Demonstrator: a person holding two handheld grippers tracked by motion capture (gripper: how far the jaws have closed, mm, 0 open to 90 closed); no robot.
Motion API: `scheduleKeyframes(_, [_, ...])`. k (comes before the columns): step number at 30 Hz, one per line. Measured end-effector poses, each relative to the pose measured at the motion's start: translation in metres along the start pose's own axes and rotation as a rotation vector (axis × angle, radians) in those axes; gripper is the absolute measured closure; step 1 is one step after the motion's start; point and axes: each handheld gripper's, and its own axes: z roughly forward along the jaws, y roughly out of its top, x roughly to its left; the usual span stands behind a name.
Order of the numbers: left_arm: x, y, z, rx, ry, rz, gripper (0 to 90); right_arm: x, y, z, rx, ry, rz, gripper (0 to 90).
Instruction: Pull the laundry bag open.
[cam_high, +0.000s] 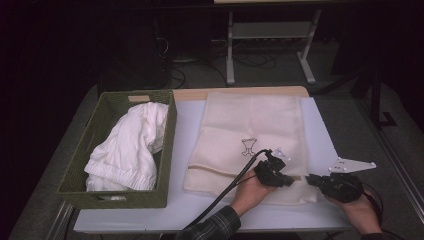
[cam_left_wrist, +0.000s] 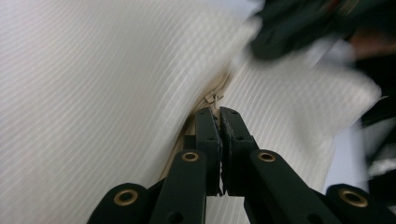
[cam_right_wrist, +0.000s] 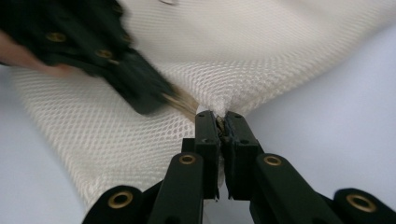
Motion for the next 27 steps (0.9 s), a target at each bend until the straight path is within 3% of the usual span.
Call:
scheduleKeyframes(1, [0.003, -0.001, -0.004, -0.016, -0.019, -0.018, 87.3, -0.010, -0.004, -0.005, -0.022, -0.005, 0.033, 85.0])
scheduleKeyframes(2, [0.002, 0.000, -0.005, -0.013, -0.013, 0.000, 87.3, -0.012, -0.005, -0.005, -0.023, -0.009, 0.035, 85.0])
scheduleKeyframes(9, [-0.002, 0.002, -0.011, 0.014, -0.026, 0.058, 87.1, -0.009, -0.005, -0.003, -0.008, -0.010, -0.005, 84.6])
scheduleKeyframes(15, [-0.002, 0.001, -0.013, 0.036, -0.016, 0.086, 87.1, -0.007, -0.006, -0.003, 0.000, -0.003, 0.009, 84.5])
scheduleKeyframes(21, [-0.002, -0.002, -0.015, 0.032, -0.021, 0.083, 87.1, -0.006, -0.006, -0.002, -0.001, 0.010, 0.015, 84.6])
scheduleKeyframes(23, [-0.001, -0.006, -0.016, 0.052, 0.013, 0.086, 87.1, -0.006, -0.006, -0.002, 0.006, -0.012, 0.012, 84.6])
scheduleKeyframes(24, [0.005, -0.012, -0.021, 0.040, 0.006, 0.053, 87.2, -0.010, -0.007, -0.005, -0.005, -0.029, 0.018, 84.6])
scheduleKeyframes(27, [0.010, -0.020, -0.028, 0.017, -0.012, 0.029, 87.1, -0.011, -0.007, -0.006, -0.004, -0.021, 0.016, 84.5])
